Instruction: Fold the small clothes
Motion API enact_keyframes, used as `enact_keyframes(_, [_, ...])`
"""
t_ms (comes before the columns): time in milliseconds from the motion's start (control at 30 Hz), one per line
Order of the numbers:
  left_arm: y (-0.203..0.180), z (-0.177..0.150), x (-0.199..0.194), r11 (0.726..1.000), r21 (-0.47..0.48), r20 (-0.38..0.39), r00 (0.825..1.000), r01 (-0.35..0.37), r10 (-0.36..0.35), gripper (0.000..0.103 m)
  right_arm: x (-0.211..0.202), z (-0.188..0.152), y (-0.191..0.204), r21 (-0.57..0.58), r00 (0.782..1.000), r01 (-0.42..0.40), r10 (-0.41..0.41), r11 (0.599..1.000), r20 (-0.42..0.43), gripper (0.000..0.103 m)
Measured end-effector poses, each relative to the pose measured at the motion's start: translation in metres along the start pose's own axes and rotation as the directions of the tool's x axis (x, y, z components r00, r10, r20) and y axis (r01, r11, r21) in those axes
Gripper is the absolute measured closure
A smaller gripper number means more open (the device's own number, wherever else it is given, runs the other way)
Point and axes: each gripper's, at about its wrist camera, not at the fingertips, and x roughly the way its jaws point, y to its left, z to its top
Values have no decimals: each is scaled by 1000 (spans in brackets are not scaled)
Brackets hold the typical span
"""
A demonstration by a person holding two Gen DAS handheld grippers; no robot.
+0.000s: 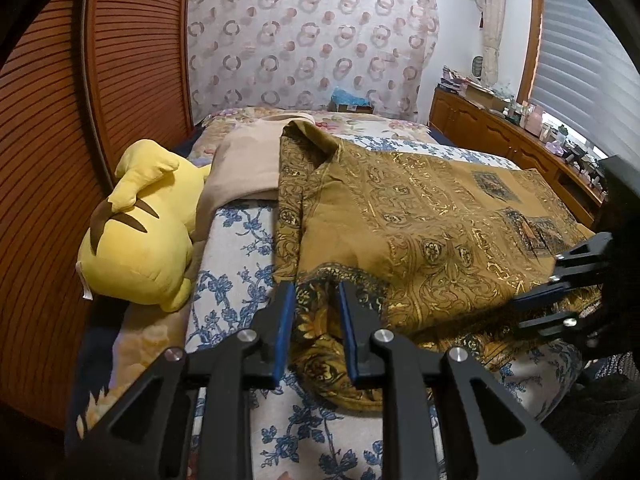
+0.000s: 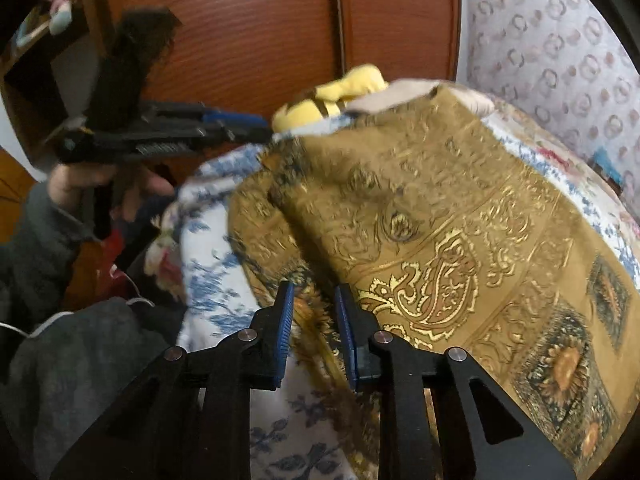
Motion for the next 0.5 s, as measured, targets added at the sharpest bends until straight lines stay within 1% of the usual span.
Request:
enact_keyframes(100, [2, -2, 0, 1000, -2, -1, 1000, 0, 0, 83, 9, 1, -10, 6, 999, 34, -34, 999, -16, 83])
enact_keyframes(367, [2, -3, -2, 1000, -4, 0, 1000, 4, -4, 83, 1, 7, -33, 20, 995, 93, -94, 995, 21, 83])
enact_keyframes(500, [-2, -4, -2, 1000, 5, -3, 1000, 15, -15, 83, 0, 11, -37, 12, 993, 116, -116, 993, 37, 82])
